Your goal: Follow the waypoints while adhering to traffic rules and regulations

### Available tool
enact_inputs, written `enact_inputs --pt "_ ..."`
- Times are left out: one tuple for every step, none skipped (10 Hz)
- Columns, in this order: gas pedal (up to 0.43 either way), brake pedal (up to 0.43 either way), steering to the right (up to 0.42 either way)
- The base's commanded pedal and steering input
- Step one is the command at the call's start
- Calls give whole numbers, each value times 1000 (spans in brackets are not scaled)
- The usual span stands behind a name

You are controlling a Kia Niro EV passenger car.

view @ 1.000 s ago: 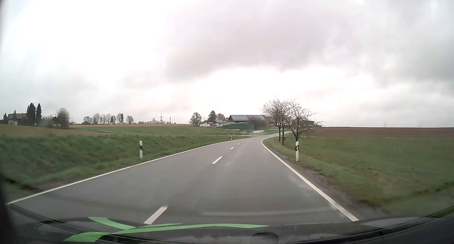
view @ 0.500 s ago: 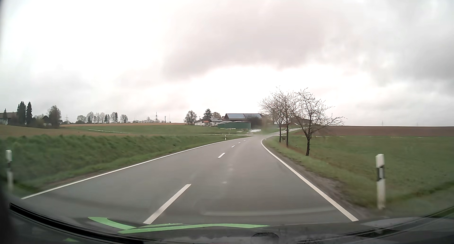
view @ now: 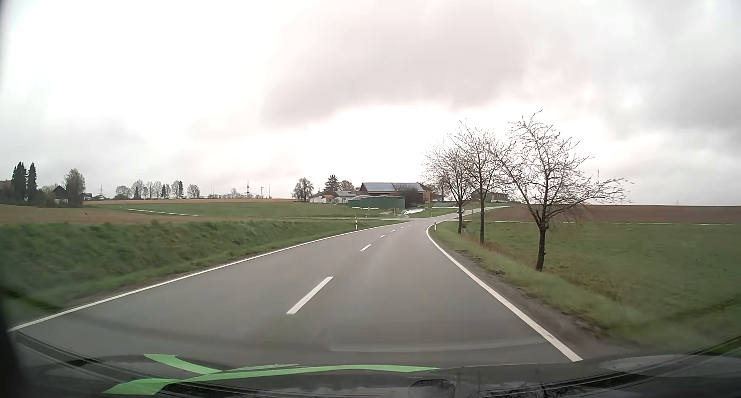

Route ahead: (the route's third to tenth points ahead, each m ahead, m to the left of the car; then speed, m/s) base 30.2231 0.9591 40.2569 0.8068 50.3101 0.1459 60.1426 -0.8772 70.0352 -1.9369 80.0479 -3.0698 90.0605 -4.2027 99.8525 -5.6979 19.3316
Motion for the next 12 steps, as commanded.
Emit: enact_inputs --pt "138 0 5" --pt "138 0 5" --pt "138 0 5" --pt "138 0 5" --pt "130 0 5" --pt "130 0 5" --pt "118 0 5" --pt "118 0 5" --pt "118 0 6" --pt "118 0 6" --pt "130 0 6" --pt "138 0 6"
